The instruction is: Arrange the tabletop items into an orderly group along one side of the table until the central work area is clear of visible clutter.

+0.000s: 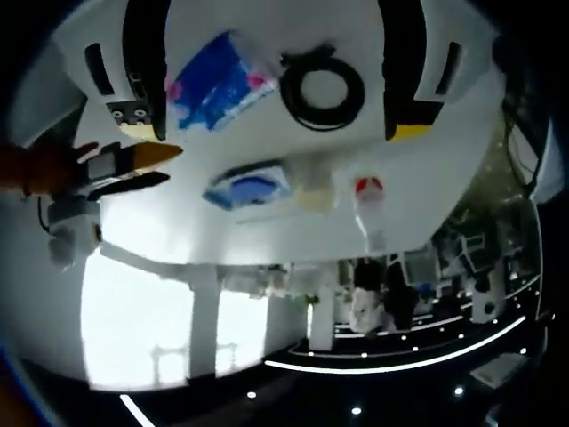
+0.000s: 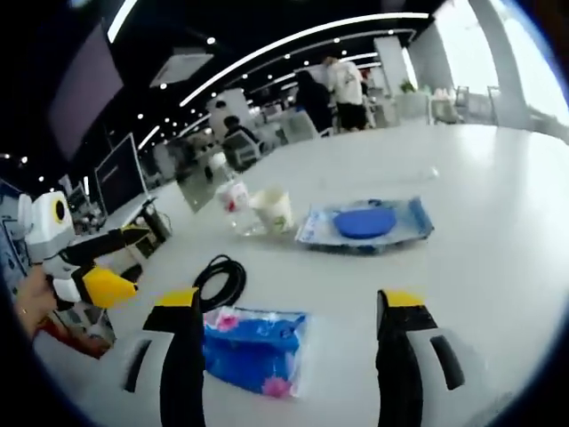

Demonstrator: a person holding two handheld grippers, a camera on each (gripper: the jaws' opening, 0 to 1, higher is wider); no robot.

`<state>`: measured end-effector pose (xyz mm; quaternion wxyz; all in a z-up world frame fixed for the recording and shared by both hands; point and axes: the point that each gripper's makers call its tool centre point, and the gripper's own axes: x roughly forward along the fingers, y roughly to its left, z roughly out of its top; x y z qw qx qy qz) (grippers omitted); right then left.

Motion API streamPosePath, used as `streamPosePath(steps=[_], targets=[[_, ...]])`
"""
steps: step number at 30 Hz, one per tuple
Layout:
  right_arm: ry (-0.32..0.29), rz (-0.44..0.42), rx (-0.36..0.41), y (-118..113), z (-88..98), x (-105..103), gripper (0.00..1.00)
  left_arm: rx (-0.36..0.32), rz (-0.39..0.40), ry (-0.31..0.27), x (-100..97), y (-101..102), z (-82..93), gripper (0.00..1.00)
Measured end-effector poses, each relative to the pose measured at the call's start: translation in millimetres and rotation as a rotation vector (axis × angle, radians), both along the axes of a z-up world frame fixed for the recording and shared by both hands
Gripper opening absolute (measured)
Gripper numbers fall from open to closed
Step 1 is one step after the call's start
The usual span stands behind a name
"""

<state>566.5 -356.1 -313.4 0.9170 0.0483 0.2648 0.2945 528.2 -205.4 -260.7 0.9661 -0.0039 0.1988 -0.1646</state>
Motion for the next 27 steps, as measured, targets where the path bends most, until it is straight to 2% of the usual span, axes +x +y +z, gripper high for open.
streamPosePath(steps=[2,4,9,13,15,17,21,27], targets=[[-0.017,-0.013,-0.026,-2.3,-8.3,0.0,0.62,0.004,-0.008,-0.011,-1.4,-1.8,-0.3,0.99],[0.002,-0.004,-0.072,-4.3,-21.4,-2.5,0.55,0.021,-0.009,-0.006,-1.8,-0.6,-2.1,0.99],[0.030,-0.004,-0.095,-3.9,-37.2,-6.3,0.48,0.013,-0.001,-0.007,-4.0,3.4,-1.5,0.99],[0.045,0.002,-0.121,-1.8,-47.0,-10.9,0.36,0.015,0.008,-0.017,-4.7,6.6,-0.9,0.99],[0.061,0.013,-0.137,0.1,-53.3,-14.0,0.33,0.023,0.010,-0.009,-5.8,8.2,-5.4,0.99],[0.065,0.008,-0.139,0.3,-56.3,-15.7,0.32,0.029,0.009,0.016,-8.0,8.9,-9.0,0.98],[0.070,0.003,-0.161,-0.5,-60.0,-15.1,0.26,0.026,0.018,-0.012,-6.2,11.4,-2.9,0.97],[0.092,0.002,-0.199,-1.7,-71.6,-15.4,0.14,0.030,0.032,0.011,-8.0,13.9,-7.9,0.95]])
